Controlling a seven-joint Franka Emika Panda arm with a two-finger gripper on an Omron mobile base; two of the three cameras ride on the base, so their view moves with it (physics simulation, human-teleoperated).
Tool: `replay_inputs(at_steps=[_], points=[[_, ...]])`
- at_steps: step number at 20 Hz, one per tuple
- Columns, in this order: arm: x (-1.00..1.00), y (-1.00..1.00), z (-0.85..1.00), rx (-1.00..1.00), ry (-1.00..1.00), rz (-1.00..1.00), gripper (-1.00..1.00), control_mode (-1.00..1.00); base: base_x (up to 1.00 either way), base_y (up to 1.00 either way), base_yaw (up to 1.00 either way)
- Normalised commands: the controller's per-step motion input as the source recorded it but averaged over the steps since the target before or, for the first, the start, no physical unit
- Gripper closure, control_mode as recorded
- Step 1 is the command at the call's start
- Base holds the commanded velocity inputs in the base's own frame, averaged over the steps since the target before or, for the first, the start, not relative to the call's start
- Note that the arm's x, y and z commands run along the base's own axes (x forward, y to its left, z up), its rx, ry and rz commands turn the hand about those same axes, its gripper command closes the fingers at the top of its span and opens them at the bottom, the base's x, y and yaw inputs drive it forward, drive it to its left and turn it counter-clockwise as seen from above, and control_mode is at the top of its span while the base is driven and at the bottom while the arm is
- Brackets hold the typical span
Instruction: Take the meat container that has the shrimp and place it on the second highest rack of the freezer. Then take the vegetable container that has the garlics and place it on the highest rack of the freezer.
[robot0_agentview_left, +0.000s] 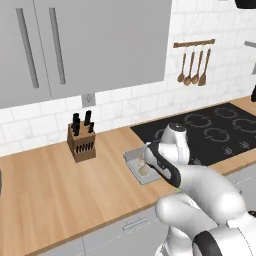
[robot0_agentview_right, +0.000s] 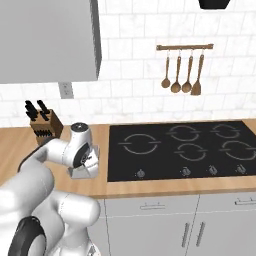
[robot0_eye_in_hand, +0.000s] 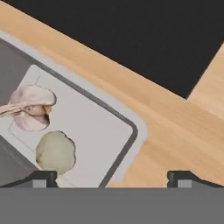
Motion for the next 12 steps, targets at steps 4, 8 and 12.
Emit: replay_inputs(at_steps=[4,8,12], points=[[0.38,0.00,-0.33,0.02,0.05,-0.10,-1.00,-1.00,0.00,0.00,0.00],[0.00,0.00,-0.36,0.01,0.04,-0.06,-1.00,-1.00,0.00,0.00,0.00],[0.01,0.02,-0.42,0.00,0.04,-0.06,-1.00,-1.00,0.00,0.00,0.00]])
